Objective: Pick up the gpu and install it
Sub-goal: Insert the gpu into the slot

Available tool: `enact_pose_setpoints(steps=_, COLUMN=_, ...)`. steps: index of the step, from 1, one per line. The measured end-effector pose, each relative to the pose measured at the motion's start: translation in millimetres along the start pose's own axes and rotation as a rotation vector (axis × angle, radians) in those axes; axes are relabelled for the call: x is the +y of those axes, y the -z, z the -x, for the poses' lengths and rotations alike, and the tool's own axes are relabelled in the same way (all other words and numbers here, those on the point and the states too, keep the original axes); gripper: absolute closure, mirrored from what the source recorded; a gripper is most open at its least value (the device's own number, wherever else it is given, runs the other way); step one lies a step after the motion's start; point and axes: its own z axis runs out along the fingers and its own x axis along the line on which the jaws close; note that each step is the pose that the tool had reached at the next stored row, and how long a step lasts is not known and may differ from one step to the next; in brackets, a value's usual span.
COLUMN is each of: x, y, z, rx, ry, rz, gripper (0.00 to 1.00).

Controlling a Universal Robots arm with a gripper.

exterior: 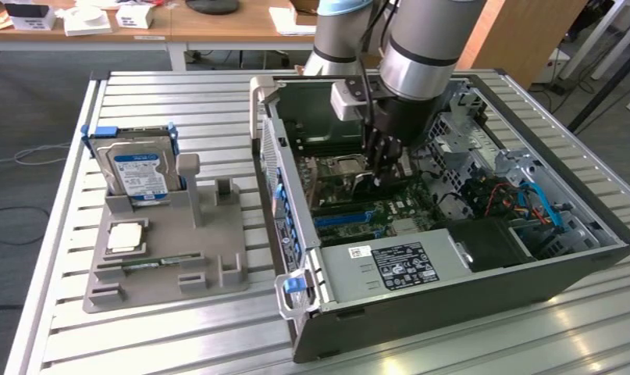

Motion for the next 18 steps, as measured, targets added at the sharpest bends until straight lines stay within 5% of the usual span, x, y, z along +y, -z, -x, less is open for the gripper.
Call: enact_pose_setpoints(steps=18, x=5.3, y=-0.2, z=-0.5, rx=0.0002, ry=0.000, rz=-0.0004, gripper=0.73)
